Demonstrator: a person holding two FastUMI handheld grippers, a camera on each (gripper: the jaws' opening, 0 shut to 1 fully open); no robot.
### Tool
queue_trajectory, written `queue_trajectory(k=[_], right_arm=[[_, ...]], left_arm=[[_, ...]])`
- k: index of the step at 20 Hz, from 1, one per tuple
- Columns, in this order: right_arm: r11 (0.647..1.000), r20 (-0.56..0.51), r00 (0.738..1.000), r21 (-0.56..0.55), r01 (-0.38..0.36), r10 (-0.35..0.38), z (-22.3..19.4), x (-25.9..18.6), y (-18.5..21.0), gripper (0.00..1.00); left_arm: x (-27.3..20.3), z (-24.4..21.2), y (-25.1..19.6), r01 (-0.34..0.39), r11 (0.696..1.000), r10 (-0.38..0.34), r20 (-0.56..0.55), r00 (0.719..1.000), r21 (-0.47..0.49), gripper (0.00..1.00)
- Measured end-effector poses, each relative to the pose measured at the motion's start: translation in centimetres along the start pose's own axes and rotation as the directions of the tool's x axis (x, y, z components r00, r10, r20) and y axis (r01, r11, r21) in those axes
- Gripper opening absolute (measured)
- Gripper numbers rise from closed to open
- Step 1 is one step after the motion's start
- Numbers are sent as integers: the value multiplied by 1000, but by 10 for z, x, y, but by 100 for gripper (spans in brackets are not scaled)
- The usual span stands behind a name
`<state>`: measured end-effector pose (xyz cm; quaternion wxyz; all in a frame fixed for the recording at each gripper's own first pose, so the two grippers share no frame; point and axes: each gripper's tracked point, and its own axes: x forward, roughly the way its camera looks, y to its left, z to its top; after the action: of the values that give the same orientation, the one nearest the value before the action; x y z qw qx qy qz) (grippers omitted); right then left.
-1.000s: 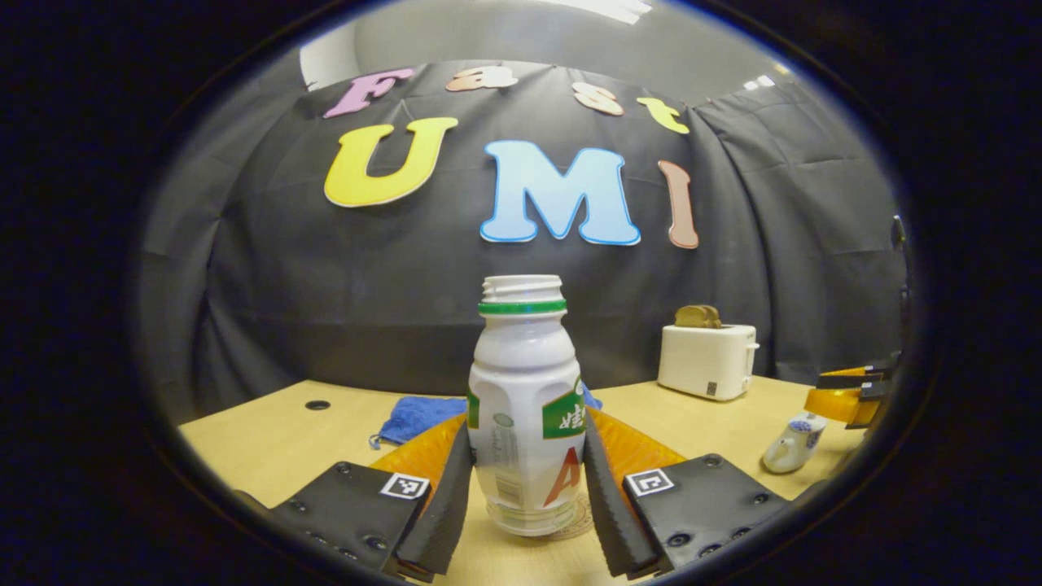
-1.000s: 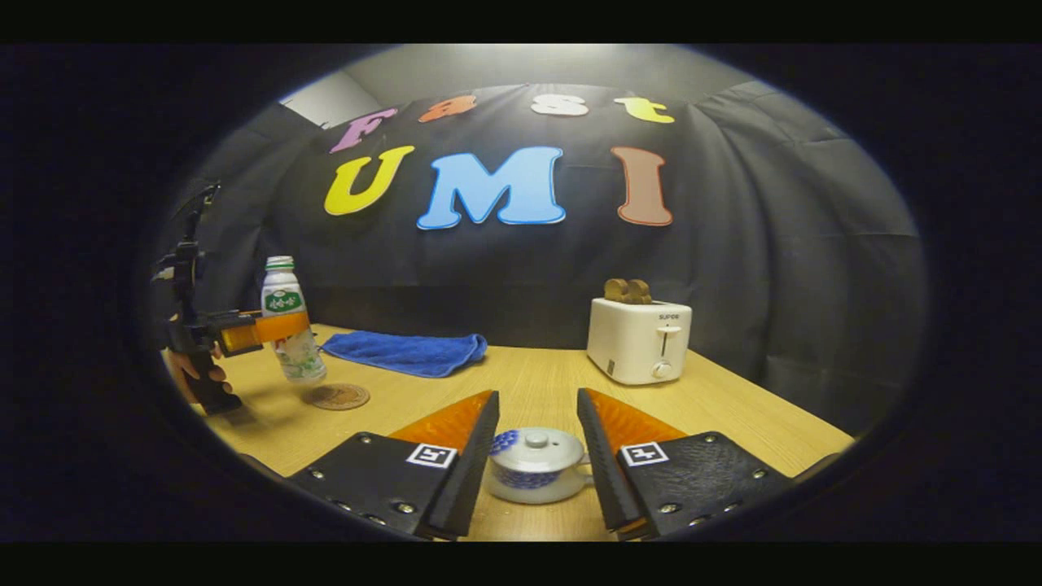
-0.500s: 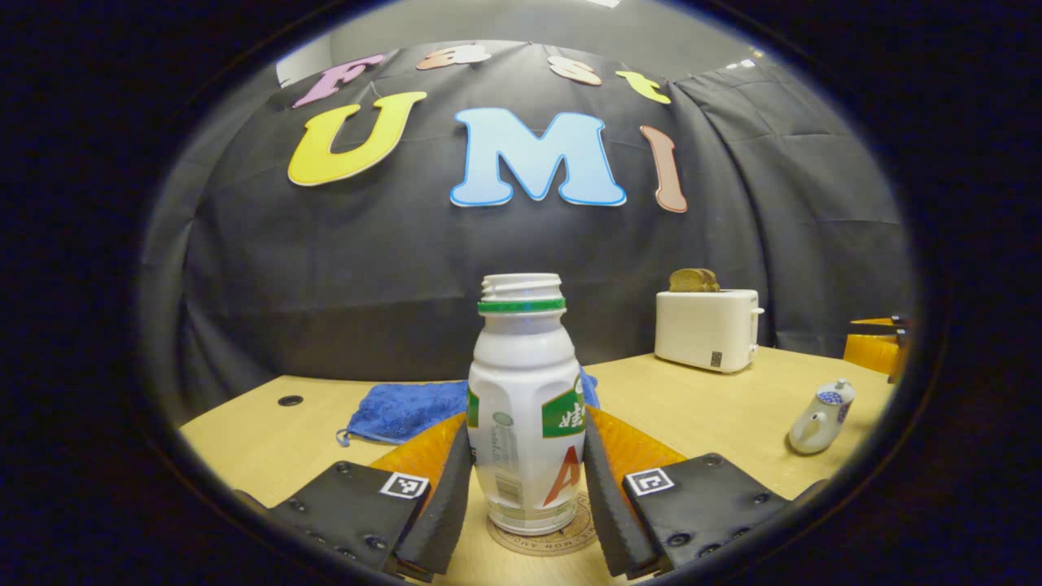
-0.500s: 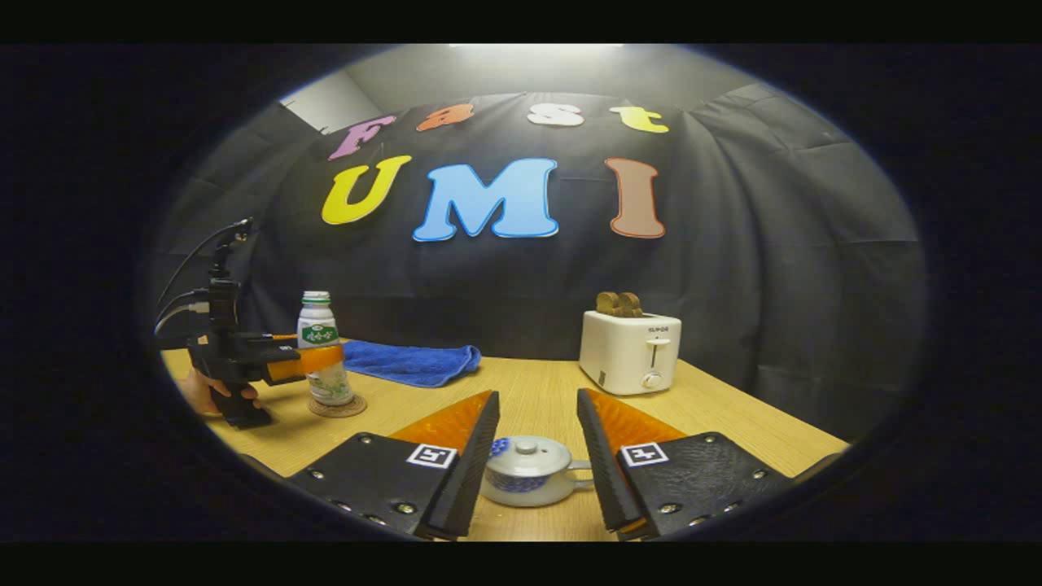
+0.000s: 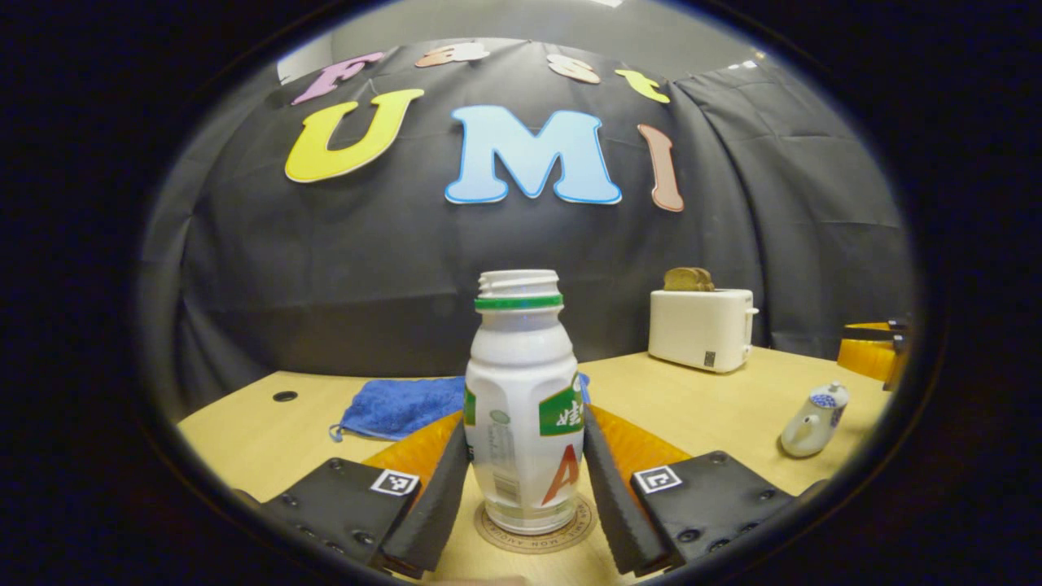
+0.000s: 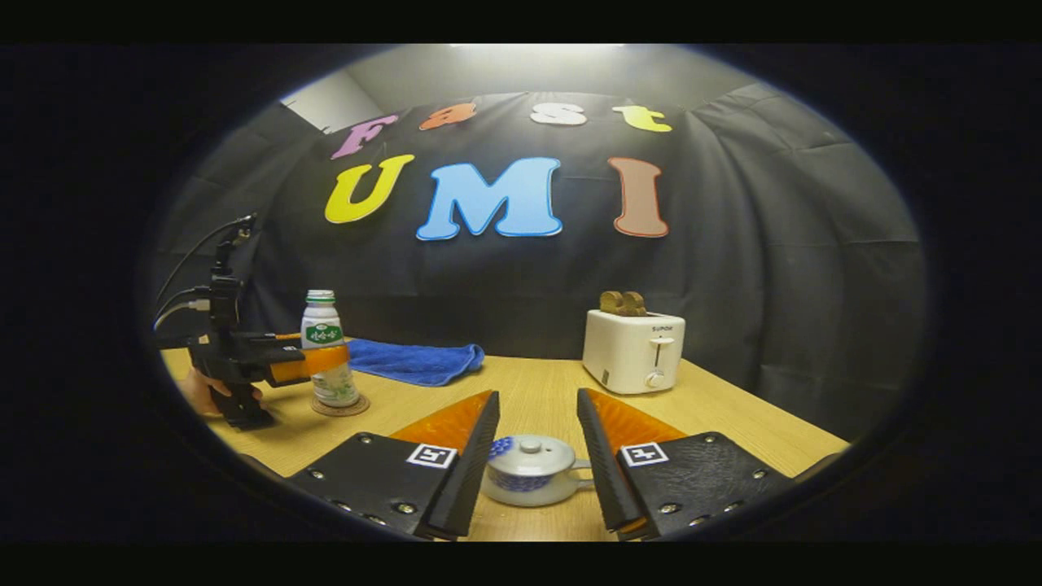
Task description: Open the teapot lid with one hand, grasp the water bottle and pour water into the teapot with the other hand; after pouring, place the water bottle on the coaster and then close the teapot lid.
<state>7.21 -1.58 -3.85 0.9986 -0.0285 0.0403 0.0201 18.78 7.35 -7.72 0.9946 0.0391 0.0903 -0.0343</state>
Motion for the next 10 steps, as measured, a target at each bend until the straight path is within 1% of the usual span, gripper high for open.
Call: queue_trajectory(k=[1,2,3,4,5,6,7,8,9,10], right_arm=[[1000,3,1000,0,-1,1,1,0,0,59],[1000,5,1000,-1,0,0,1,-1,-1,59],[1000,7,1000,2,0,0,2,0,-1,59],[1000,7,1000,5,-1,1,1,-1,-1,59],[1000,9,1000,7,-1,1,2,-1,-1,59],[1000,11,1000,8,0,0,3,-1,-2,59],[1000,13,1000,9,-2,2,4,-1,-1,59],[1000,14,1000,8,-2,2,3,-2,-1,59],[1000,17,1000,6,-3,2,4,-2,-1,59],[1000,17,1000,5,-2,2,4,-2,-1,59]], left_arm=[[0,-3,4,-26,1000,26,-10,1000,16,89],[-2,-3,7,-46,999,47,-6,999,26,100],[-3,5,8,-47,998,47,9,999,33,100],[-3,4,5,-48,998,47,23,999,29,100],[-5,5,1,-32,999,32,28,999,21,98],[-8,4,0,-30,999,30,28,999,18,100],[-10,1,0,-36,999,35,22,999,20,98],[-12,0,3,-45,999,44,17,999,18,98],[-18,0,6,-57,998,57,19,998,5,100],[-25,2,6,-52,999,52,29,998,-15,99]])
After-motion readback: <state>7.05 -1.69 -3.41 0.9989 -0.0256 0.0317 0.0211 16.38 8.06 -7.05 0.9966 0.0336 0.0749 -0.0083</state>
